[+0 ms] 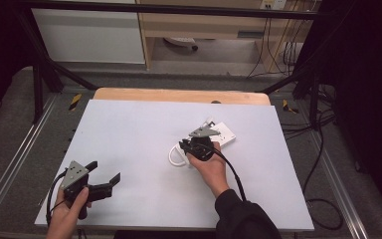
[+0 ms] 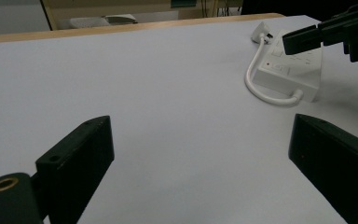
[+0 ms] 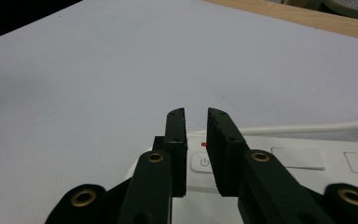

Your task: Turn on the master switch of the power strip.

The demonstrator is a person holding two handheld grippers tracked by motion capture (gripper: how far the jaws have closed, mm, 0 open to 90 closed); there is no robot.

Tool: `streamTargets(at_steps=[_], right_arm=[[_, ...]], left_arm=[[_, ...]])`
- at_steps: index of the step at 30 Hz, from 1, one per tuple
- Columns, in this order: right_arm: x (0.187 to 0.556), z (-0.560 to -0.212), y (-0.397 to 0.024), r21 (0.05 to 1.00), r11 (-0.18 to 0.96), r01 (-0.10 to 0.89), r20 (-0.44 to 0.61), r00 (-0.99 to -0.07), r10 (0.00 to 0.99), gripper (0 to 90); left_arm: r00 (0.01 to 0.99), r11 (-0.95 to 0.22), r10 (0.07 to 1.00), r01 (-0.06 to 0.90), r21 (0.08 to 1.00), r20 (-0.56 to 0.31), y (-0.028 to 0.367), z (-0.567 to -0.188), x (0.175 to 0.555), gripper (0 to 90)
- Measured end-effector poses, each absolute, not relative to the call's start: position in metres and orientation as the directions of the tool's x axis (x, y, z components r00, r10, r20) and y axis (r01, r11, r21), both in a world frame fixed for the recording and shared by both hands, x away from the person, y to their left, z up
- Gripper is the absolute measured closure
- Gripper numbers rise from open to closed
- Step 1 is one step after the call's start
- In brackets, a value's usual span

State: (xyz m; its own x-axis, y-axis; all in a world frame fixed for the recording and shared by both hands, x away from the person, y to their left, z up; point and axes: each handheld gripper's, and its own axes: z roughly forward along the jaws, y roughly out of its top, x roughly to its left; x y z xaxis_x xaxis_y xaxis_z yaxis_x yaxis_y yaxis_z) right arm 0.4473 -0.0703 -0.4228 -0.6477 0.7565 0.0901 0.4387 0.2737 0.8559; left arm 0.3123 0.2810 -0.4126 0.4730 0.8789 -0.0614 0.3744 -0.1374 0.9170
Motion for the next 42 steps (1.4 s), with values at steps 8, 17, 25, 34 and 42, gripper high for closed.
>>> streamTargets(at_steps=[8, 17, 25, 34, 42], right_arm=[[0.448, -0.420, -0.074, 0.857, 0.254, 0.449, 0.109, -0.639, 0.761, 69.6], [0.448, -0.416, -0.079, 0.847, 0.230, 0.479, 0.144, -0.623, 0.769, 50.3], [0.447, -0.409, -0.089, 0.836, 0.212, 0.507, 0.163, -0.596, 0.786, 18.0], [0.440, -0.402, -0.111, 0.852, 0.175, 0.494, 0.181, -0.590, 0.787, 6.7], [0.432, -0.397, -0.133, 0.862, 0.162, 0.480, 0.171, -0.576, 0.799, 6.7]], left_arm=[[0.472, -0.135, 0.879, 0.376, 0.917, -0.063, 0.281, -0.413, 0.312, 6.7], [0.468, -0.133, 0.881, 0.377, 0.916, -0.065, 0.282, -0.413, 0.312, 6.5], [0.466, -0.131, 0.882, 0.380, 0.916, -0.067, 0.282, -0.413, 0.312, 6.4], [0.464, -0.129, 0.883, 0.381, 0.916, -0.068, 0.282, -0.413, 0.312, 6.4], [0.461, -0.132, 0.885, 0.381, 0.915, -0.064, 0.283, -0.413, 0.312, 6.4]])
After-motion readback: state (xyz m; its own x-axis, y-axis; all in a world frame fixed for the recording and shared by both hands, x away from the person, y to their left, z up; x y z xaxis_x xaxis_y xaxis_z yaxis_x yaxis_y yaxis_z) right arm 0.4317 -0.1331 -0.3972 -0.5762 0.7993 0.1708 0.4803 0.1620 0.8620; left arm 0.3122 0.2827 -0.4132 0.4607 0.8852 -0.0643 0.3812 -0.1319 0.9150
